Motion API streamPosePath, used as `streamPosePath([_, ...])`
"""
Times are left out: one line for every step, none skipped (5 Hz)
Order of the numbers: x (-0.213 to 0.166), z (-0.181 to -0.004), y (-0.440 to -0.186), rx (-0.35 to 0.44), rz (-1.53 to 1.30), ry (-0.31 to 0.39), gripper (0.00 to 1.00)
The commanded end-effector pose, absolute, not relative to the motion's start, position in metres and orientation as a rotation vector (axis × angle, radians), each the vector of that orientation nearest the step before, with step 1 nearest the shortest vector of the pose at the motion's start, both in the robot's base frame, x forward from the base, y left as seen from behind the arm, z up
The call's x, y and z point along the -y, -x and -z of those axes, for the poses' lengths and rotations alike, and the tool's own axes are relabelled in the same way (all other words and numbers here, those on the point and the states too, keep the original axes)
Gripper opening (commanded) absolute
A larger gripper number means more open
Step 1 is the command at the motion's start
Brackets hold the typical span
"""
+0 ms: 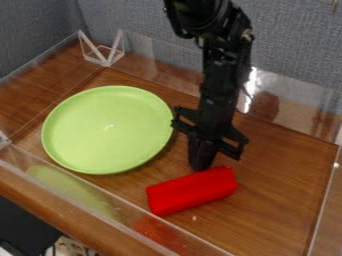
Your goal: Move the carrot from the green plate to the table
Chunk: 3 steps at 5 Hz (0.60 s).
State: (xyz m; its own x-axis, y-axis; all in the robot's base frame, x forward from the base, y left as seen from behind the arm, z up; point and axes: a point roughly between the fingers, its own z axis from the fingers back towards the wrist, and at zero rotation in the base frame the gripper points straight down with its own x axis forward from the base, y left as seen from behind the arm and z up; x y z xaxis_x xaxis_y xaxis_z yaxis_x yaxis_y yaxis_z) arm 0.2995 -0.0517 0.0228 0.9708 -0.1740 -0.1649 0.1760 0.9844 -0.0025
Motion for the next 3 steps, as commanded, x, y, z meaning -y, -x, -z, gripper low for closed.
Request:
streamPosePath([0.0464, -0.0327, -0.3142, -0.139, 0.158, -0.014, 0.00])
streamPosePath([0.0474, -0.0326, -0.3114, -0.152, 0.208, -0.017, 0.00])
streamPosePath([0.0484, -0.0323, -0.3082, -0.165, 0.256, -0.020, 0.00])
